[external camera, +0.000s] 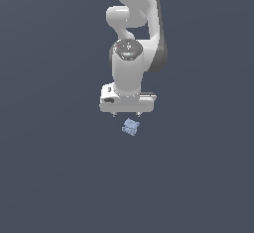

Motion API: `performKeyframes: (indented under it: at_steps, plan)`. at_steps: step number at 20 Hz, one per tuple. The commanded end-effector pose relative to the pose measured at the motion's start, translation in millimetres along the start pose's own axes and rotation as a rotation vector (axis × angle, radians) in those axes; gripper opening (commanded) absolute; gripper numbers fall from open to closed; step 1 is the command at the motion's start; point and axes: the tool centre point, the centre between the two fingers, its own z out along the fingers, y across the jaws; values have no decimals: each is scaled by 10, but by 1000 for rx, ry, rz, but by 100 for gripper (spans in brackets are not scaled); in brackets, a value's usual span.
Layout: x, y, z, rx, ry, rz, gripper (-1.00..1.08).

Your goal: Pick up the object and move it to a goal position.

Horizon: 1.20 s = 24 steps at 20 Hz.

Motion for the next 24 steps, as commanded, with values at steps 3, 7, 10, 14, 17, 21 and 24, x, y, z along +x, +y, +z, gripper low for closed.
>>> performKeyframes:
  at_steps: [3,7,10,14,17,21,24]
  plan:
    - [-3,-4,2,1,-1,-2,100]
    - [-26,-37,20,9,-6,-21,100]
    - [-45,-63,31,15,-11,-38,100]
    - [-50,-70,31,17,-12,-44,100]
    - [-47,-68,39,16,-11,-35,100]
    - [-49,-81,84,17,-10,-4,100]
    - [-51,-95,134,18,-8,33,100]
